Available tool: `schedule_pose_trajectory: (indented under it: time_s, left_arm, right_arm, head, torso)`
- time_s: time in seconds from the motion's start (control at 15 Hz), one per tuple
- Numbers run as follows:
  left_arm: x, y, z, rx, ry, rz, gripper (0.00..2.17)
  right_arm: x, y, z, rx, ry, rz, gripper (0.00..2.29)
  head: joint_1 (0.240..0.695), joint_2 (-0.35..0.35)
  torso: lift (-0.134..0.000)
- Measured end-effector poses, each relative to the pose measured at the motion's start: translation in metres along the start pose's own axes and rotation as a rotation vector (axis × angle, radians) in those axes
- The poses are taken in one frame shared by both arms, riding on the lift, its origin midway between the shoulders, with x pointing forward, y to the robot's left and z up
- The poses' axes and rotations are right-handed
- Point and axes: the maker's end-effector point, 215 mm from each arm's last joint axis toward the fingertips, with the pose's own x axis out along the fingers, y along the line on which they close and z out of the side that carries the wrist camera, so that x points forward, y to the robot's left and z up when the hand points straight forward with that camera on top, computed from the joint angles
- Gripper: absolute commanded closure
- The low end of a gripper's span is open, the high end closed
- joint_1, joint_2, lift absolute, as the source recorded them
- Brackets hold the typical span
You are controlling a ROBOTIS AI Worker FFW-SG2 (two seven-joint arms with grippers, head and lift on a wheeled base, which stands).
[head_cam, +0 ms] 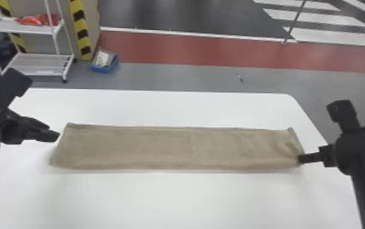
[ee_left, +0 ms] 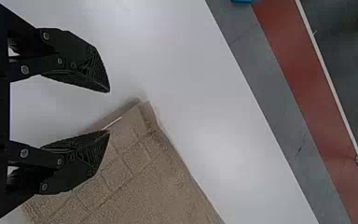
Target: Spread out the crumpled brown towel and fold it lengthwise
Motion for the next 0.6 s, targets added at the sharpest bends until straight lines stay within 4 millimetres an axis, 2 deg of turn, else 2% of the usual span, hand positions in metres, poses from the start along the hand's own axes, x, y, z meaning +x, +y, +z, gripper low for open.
schedule_pose_trajectory:
  time_s: [0.13, 0.53, 0.6]
  left_arm:
    - [0.001, -0.002, 0.001, 0.002, -0.001, -0.001, 0.68]
    - [-0.003, -0.004, 0.005, 0.003, -0.023, -0.004, 0.67]
    - [-0.007, -0.004, 0.008, 0.003, -0.037, 0.003, 0.53]
  right_arm:
    - [-0.004, -0.001, -0.001, 0.014, -0.013, 0.014, 0.08]
    - [-0.036, -0.015, 0.025, 0.099, -0.113, 0.035, 0.09]
    - [-0.039, -0.02, 0.027, 0.124, -0.121, 0.032, 0.09]
  head:
    - [0.695, -0.17]
    - [0.695, -0.182]
    - [0.695, -0.184]
  torso:
    - [-0.124]
    - [-0.124]
    - [-0.124]
